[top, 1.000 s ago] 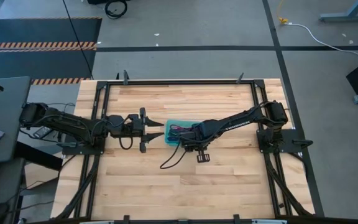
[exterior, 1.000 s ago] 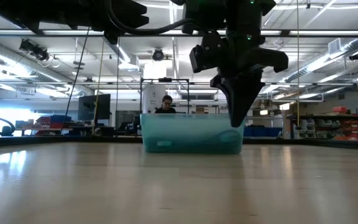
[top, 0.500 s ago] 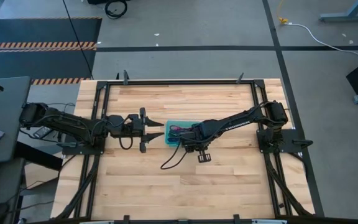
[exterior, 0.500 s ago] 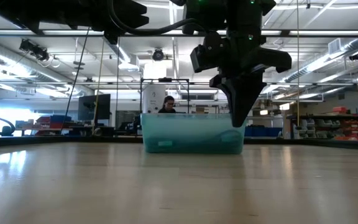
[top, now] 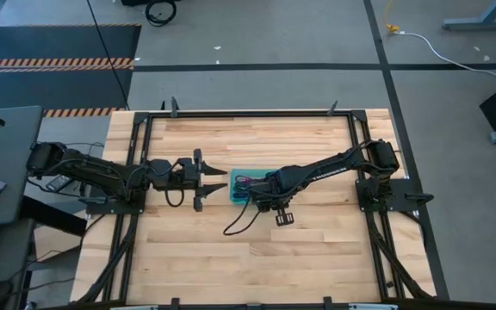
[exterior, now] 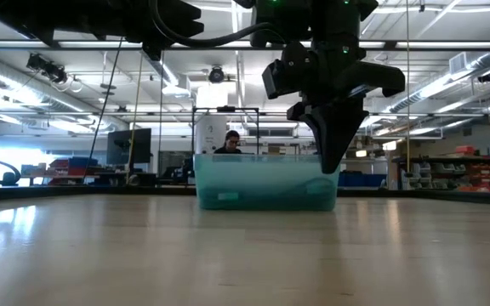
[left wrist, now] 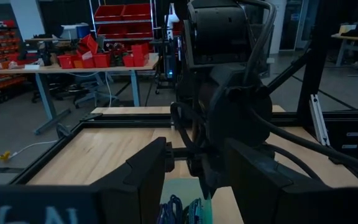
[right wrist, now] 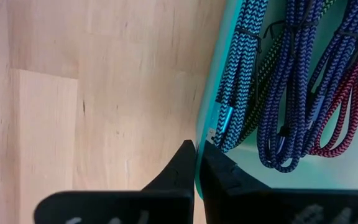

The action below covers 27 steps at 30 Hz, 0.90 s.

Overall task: Pick and place USB-C Cables
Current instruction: Adjust the green bin to the middle of the table

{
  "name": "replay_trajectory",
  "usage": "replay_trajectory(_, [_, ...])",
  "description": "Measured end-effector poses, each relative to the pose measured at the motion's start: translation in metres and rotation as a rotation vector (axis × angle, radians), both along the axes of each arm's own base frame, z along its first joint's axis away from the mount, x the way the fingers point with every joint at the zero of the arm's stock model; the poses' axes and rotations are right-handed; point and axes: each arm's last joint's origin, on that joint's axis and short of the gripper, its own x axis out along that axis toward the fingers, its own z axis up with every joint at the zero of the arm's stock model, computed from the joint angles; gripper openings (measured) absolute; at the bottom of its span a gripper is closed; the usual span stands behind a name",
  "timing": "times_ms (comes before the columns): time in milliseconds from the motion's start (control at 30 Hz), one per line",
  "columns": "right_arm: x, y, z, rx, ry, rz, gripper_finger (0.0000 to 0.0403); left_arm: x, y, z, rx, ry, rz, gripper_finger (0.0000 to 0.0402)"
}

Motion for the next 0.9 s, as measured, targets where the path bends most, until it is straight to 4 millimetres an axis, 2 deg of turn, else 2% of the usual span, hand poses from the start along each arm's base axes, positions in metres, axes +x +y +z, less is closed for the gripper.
replay_trajectory(600, [-0.0001, -0.0004, 0.0, -0.006, 0.002, 0.014, 0.0008, 0.0, 0.0, 0.0, 0.0, 0.0, 0.0, 0.0172])
replay_trajectory(900, [-0.001, -0.0005, -0.0021, -0.005, 0.014, -0.005, 0.0053, 0.0, 0.0, 0.0, 0.0, 0.0, 0.0, 0.0172])
